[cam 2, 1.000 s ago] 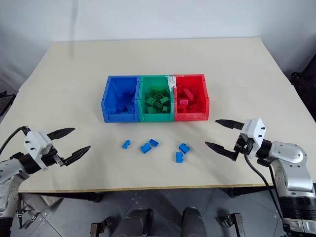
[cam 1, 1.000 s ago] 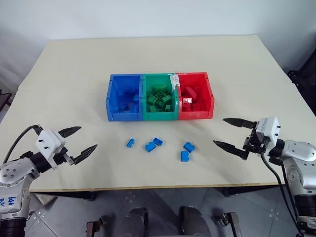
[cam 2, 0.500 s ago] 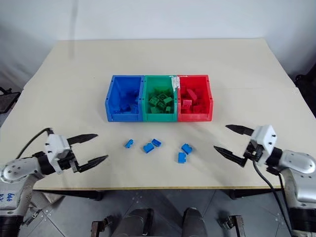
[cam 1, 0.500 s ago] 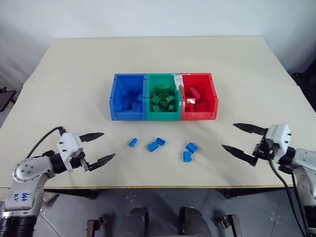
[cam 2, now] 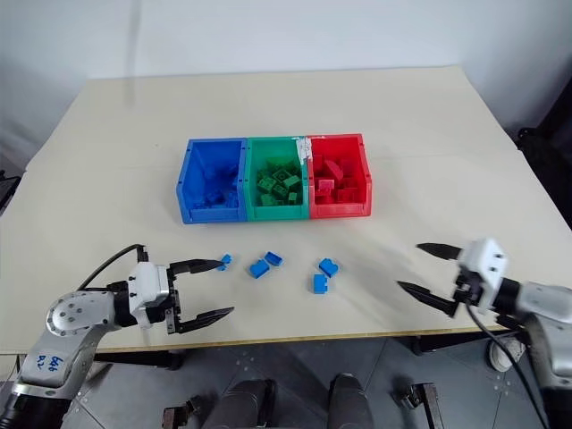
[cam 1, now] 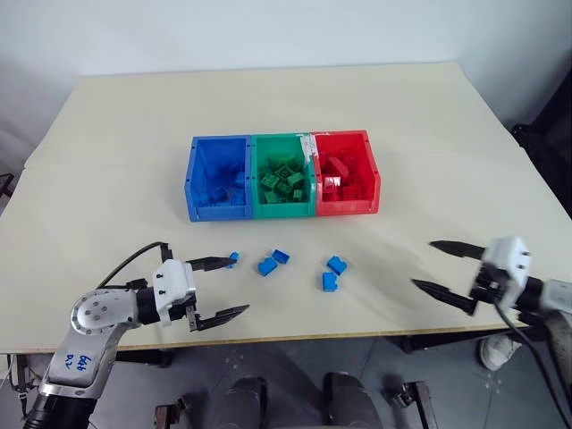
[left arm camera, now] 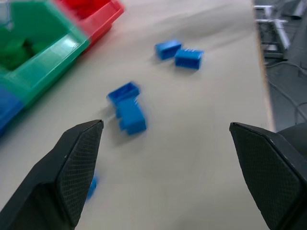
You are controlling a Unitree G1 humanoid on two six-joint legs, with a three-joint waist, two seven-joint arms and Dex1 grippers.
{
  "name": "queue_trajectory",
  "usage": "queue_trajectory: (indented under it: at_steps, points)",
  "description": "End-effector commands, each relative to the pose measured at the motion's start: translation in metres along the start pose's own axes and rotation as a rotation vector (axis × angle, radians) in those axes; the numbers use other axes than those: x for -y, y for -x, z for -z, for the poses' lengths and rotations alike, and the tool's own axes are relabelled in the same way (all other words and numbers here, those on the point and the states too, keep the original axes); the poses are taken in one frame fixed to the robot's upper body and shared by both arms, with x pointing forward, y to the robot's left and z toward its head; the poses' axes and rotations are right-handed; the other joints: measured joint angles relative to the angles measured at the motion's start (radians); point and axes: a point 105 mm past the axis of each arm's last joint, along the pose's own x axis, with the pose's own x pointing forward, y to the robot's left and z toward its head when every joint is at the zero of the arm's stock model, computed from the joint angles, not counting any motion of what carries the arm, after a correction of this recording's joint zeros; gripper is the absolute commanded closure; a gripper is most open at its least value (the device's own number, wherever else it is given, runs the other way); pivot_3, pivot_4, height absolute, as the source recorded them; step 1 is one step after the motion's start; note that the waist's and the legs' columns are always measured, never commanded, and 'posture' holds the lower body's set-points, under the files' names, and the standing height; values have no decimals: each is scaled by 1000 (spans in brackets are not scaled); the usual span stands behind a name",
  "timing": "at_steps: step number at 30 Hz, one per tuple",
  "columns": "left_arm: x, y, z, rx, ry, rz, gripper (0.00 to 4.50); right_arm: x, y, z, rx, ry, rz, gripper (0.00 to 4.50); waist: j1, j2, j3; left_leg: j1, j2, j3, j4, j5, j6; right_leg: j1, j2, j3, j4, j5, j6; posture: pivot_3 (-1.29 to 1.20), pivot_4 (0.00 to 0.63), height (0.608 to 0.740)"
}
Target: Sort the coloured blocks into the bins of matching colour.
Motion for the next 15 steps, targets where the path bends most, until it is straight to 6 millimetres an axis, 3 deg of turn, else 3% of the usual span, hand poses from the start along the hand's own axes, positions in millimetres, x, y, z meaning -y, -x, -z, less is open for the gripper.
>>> queue_trajectory:
  at_steps: [1, 6, 15]
  points:
    - [-10, 17, 0, -17, -26, -76, 16, -4, -31, -11, -3, -35, -10, 0, 2, 0, 0, 0, 2, 0, 0, 0, 0, 0, 0, 0, 0, 0, 0, 0, 150, 740]
    - [-5, 29, -1, -35, -38, -113, 16, -4, -57, -6, -80, -27, -33, 0, 18, 0, 0, -1, 1, -1, 1, -2, 2, 0, -2, 0, -1, 0, 0, 0, 150, 740]
    - [3, 37, -1, -48, -28, -151, 16, -18, -72, 7, -118, -31, -107, 0, 22, 0, 0, -1, 2, 0, 1, -3, 2, 1, 0, 0, -2, 0, 0, 0, 150, 740]
